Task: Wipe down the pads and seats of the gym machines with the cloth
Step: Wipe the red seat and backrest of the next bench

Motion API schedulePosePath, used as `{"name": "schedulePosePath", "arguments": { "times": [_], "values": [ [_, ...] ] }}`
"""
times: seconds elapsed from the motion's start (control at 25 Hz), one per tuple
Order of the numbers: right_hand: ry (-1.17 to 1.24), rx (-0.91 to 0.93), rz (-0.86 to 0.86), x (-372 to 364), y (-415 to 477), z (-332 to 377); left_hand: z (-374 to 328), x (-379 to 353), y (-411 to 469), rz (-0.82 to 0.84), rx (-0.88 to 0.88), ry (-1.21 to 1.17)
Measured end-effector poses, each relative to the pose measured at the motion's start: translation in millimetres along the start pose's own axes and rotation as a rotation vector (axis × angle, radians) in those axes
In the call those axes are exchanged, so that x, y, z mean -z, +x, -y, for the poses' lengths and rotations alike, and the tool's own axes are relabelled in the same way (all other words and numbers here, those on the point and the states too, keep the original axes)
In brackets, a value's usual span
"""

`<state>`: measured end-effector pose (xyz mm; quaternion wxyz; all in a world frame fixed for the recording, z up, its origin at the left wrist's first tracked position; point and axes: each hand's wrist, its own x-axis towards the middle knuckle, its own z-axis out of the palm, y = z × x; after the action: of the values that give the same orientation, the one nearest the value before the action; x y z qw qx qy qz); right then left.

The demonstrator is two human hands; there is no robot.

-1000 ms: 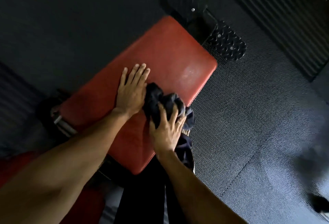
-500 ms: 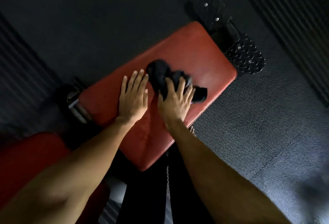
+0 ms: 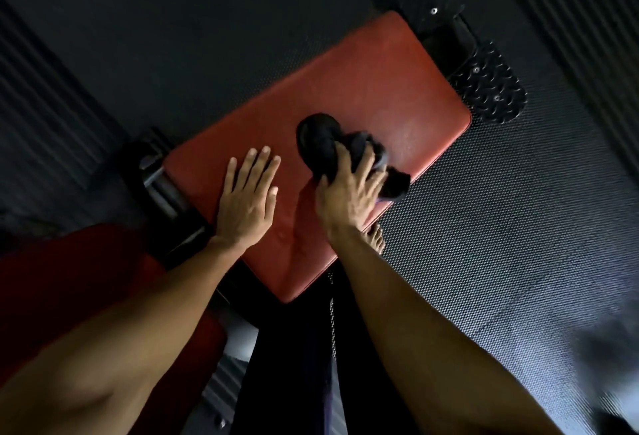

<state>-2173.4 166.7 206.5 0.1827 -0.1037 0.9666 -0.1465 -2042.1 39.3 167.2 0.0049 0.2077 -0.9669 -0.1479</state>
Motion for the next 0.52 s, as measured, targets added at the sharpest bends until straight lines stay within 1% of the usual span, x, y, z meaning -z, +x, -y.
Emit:
{"name": "schedulePosePath", "arguments": {
  "times": [0.08, 0.16, 0.24, 0.28, 0.36, 0.4, 0.52],
  "values": [
    [-0.028, 0.151, 0.037, -13, -32, 3, -3, 2, -7, 0.030, 0.025, 0.000],
    [-0.073, 0.275, 0.055, -27, -77, -15, -6, 5, -15, 0.069, 0.041, 0.002],
    [-0.081, 0.322, 0.091, -31, -118, -38, -6, 7, -25, 0.085, 0.036, -0.002],
    [-0.076, 0.318, 0.104, -30, -133, -47, -5, 8, -29, 0.089, 0.027, -0.007],
    [0.004, 0.233, 0.086, -24, -137, -60, -4, 7, -35, 0.096, 0.024, -0.020],
    [0.063, 0.142, 0.058, -21, -127, -62, -5, 7, -37, 0.101, 0.027, -0.022],
    [0.267, -0.245, -0.039, -12, -82, -50, -8, 5, -41, 0.107, 0.035, -0.021]
  ]
}}
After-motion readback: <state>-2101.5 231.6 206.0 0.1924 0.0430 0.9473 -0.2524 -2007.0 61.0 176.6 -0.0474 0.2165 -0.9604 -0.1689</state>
